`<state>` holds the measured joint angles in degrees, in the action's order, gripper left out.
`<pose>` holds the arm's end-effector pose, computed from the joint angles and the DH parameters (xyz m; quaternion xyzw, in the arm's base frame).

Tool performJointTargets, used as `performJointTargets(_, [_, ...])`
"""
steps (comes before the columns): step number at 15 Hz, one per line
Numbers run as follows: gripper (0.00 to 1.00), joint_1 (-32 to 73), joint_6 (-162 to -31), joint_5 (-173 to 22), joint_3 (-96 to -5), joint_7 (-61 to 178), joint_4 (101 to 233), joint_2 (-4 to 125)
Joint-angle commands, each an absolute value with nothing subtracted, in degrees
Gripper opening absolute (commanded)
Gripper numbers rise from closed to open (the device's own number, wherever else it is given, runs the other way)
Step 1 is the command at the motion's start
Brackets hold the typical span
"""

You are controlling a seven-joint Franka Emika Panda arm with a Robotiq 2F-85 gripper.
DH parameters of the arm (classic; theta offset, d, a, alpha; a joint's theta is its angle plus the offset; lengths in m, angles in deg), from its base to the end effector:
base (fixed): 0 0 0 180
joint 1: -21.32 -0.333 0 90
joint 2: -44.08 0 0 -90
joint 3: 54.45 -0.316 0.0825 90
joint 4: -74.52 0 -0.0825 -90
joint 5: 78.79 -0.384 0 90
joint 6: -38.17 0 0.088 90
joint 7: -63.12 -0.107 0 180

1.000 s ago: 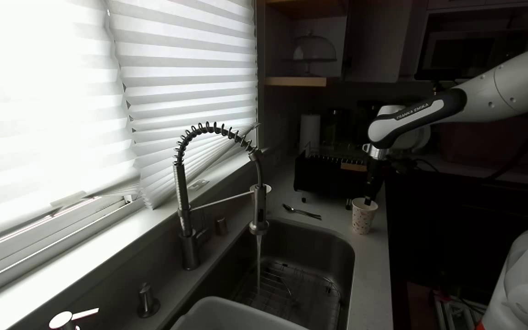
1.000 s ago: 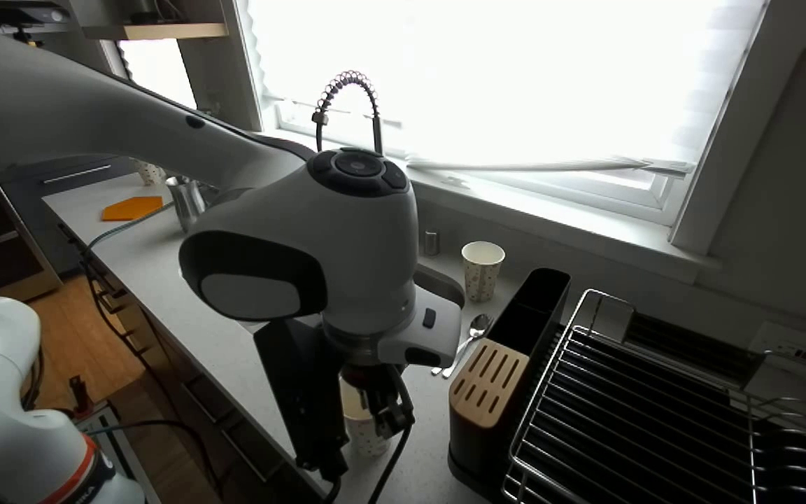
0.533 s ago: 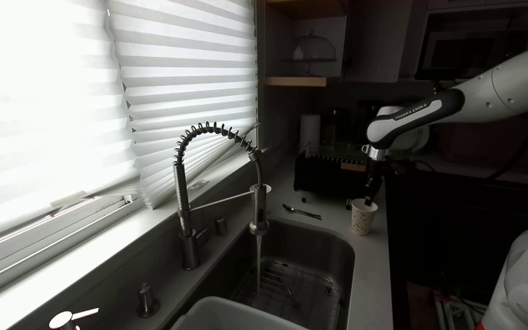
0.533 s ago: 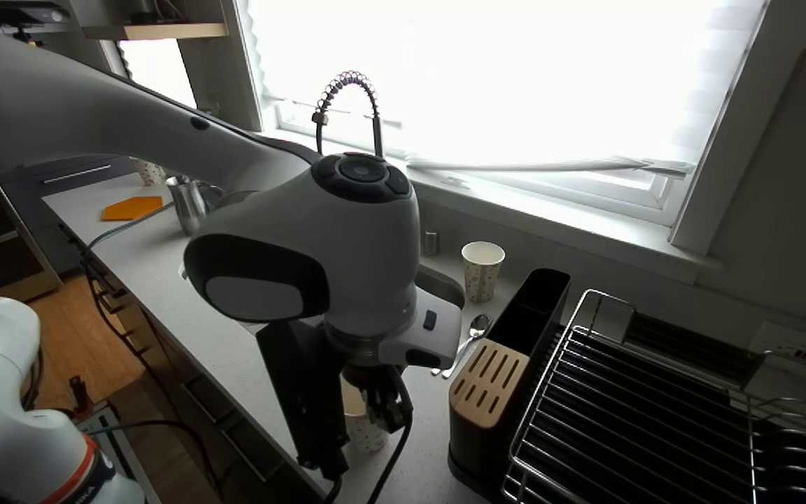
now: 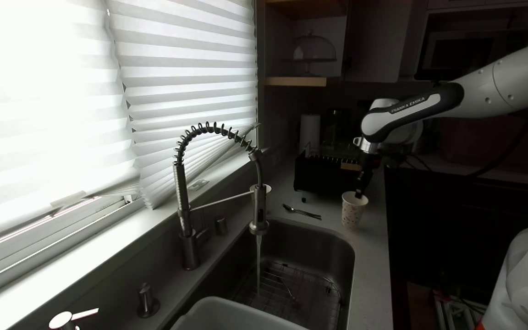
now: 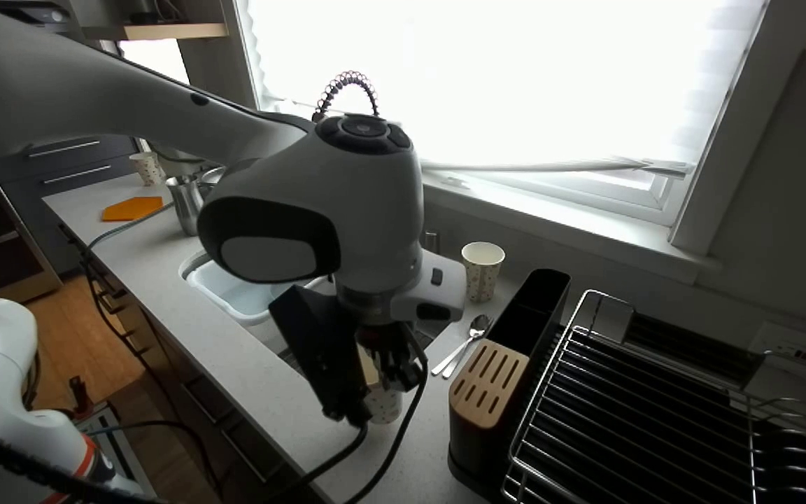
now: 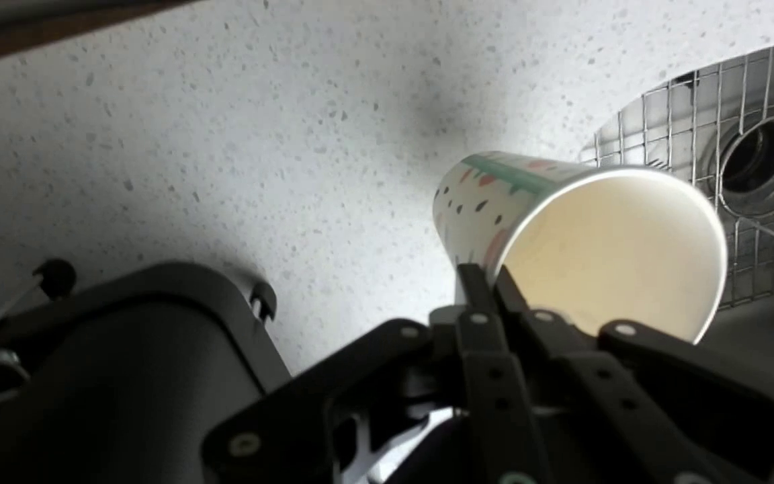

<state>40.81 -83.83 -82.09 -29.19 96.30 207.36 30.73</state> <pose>0.3374 -0.3372 0.4288 -0.9910 0.1107 -0.0542 0.0512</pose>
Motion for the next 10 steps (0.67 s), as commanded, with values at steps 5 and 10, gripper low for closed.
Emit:
performJointTargets(5, [0.01, 31.81, -80.54, -85.92, -35.19, 101.22, 199.29, 31.74])
performJointTargets(10, [0.01, 27.13, -79.92, -86.63, -39.83, 103.66, 197.60, 33.66])
